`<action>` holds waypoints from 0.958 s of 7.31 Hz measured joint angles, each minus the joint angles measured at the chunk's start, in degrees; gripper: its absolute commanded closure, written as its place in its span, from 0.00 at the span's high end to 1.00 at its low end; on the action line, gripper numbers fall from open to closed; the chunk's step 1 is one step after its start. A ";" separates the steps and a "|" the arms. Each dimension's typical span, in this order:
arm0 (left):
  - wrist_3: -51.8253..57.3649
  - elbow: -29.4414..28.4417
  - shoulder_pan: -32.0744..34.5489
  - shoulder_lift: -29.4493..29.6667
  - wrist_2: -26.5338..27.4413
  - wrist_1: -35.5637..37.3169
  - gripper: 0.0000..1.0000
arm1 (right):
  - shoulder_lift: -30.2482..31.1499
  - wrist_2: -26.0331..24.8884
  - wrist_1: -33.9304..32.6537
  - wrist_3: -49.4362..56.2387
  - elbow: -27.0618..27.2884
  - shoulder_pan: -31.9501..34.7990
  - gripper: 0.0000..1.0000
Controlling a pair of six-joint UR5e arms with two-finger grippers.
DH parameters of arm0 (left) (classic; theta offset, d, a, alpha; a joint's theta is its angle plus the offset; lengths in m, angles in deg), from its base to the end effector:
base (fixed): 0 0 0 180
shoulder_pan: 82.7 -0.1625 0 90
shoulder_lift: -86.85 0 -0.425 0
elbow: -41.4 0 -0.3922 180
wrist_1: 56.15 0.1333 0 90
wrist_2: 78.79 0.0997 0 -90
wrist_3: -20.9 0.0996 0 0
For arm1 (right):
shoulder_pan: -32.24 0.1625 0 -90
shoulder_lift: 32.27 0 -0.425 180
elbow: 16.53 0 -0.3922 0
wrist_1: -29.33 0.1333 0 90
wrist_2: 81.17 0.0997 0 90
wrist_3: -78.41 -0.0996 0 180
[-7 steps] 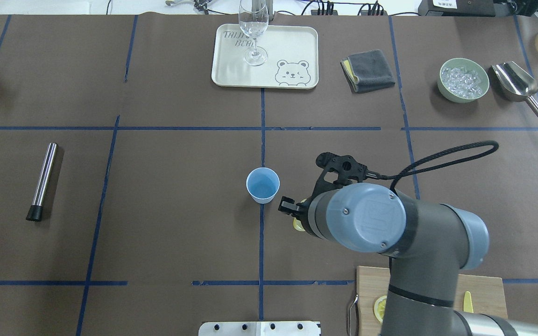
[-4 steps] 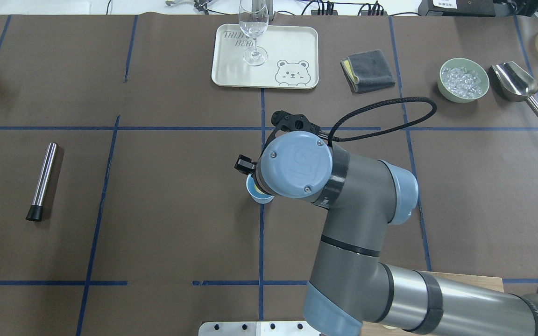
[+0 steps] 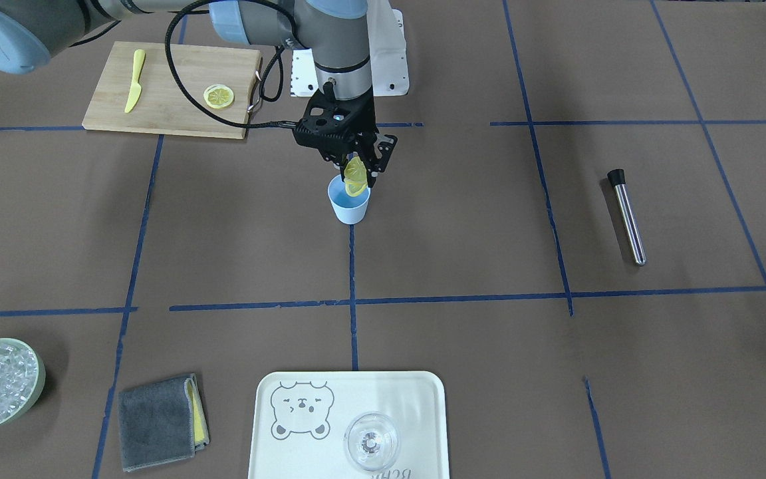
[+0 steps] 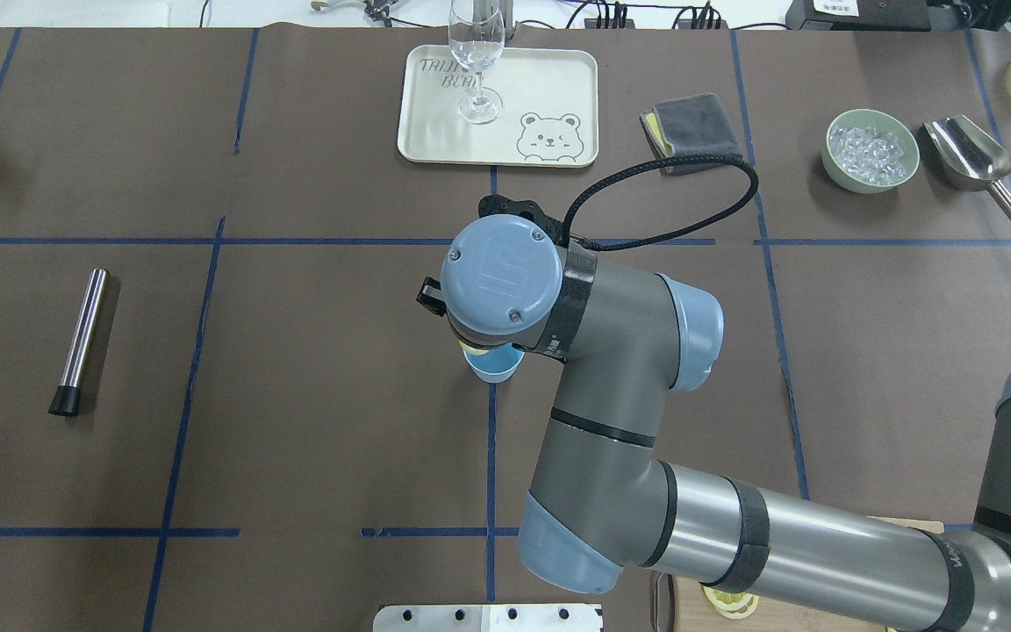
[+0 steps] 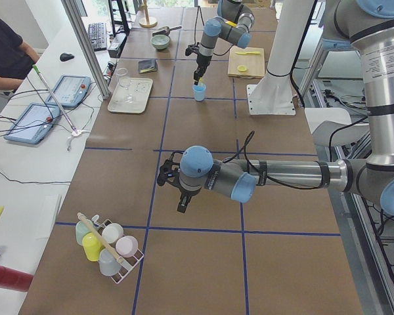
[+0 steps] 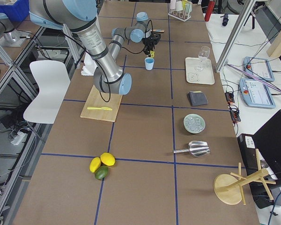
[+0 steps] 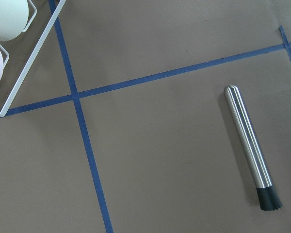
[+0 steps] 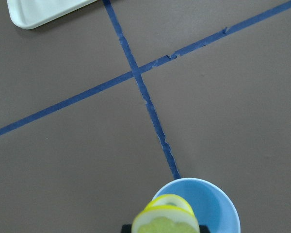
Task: Squeeze lemon into cup
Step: 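Carry the lemon slice with the right gripper over the blue cup, then release the lemon slice into the blue cup and raise the right gripper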
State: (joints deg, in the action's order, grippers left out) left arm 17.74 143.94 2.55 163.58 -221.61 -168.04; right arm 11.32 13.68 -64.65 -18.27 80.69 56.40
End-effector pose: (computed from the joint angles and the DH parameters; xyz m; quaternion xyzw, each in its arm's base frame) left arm -0.0199 -0.4124 0.6013 0.1339 0.4475 0.0939 0.8792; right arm -0.5699 -0.3925 0.1280 0.0258 -0.4204 0.2240 0.8789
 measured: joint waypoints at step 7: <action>0.00 0.57 0.05 -0.10 0.00 0.00 1.00 | 1.06 0.25 0.14 0.06 -0.55 -0.07 0.79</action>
State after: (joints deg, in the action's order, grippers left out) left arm 17.74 144.50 2.60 163.48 -221.61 -168.04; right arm 12.38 13.93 -64.50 -18.21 80.14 56.33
